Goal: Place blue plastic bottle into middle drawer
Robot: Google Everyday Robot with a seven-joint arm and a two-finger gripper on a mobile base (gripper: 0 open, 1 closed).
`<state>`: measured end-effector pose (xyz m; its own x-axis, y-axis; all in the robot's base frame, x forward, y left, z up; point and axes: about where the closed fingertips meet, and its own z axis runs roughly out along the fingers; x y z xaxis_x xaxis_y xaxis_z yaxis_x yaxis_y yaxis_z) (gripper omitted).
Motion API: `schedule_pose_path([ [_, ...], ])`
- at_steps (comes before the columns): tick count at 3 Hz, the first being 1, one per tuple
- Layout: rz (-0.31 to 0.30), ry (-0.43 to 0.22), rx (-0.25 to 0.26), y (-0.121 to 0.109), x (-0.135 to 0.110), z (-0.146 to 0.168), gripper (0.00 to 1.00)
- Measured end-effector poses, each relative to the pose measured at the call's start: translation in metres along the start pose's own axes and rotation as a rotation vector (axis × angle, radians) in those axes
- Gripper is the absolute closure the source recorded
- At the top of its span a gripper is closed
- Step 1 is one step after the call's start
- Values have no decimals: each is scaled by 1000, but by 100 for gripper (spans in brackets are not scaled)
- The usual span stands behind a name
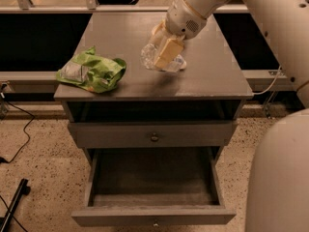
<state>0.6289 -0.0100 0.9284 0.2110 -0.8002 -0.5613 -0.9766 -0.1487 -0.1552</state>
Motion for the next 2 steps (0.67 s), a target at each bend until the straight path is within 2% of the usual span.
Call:
schedule_pose_path([
  [1, 139, 52, 41, 19, 6, -22, 100],
  [2, 333, 98, 93, 58, 22, -51, 100],
])
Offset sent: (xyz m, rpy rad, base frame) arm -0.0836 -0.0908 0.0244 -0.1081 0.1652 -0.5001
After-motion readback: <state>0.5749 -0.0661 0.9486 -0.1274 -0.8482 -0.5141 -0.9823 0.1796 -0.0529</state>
